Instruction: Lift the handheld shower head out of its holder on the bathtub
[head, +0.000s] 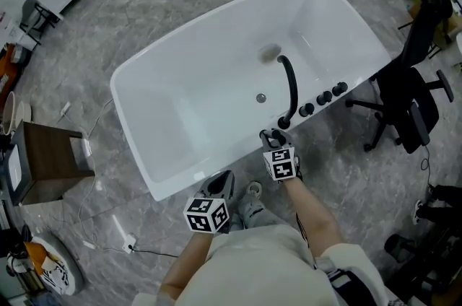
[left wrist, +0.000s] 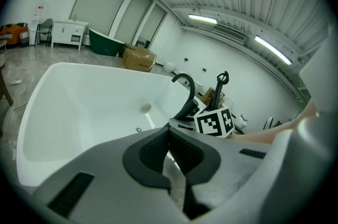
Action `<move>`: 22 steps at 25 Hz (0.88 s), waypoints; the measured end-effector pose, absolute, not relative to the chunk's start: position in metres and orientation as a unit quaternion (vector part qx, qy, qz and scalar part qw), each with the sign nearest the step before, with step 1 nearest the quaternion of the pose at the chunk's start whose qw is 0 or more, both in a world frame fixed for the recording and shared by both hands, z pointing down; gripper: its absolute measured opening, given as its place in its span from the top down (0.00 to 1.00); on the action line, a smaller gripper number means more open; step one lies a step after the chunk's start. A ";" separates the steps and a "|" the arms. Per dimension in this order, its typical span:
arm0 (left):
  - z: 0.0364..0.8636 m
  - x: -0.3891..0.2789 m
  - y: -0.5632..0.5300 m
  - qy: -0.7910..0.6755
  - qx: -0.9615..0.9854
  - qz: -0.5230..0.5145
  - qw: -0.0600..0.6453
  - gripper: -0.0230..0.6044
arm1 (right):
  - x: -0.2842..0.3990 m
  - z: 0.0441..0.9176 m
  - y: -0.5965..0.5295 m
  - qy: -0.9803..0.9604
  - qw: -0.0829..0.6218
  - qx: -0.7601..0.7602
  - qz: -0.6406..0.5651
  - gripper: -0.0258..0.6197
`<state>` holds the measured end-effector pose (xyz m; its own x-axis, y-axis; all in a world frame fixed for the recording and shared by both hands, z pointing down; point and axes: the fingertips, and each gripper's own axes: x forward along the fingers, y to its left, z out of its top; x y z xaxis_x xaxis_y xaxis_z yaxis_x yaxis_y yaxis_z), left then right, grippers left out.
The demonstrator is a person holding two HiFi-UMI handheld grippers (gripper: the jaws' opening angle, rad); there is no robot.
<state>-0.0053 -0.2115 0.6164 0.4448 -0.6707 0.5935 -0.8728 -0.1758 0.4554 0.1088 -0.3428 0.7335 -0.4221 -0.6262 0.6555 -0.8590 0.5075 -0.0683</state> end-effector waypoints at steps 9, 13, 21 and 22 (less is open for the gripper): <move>0.606 0.007 -0.203 -0.501 0.770 0.120 0.377 0.93 | 0.117 0.686 -0.333 -0.833 0.258 0.458 0.171 0.74; 0.601 0.014 -0.201 -0.493 0.778 0.116 0.373 0.93 | 0.121 0.667 -0.327 -0.837 0.251 0.461 0.157 0.74; 0.590 0.025 -0.207 -0.477 0.796 0.107 0.358 0.93 | 0.125 0.622 -0.324 -0.840 0.226 0.473 0.139 0.74; 0.587 0.027 -0.210 -0.474 0.799 0.106 0.354 0.93 | 0.127 0.615 -0.324 -0.841 0.223 0.474 0.135 0.74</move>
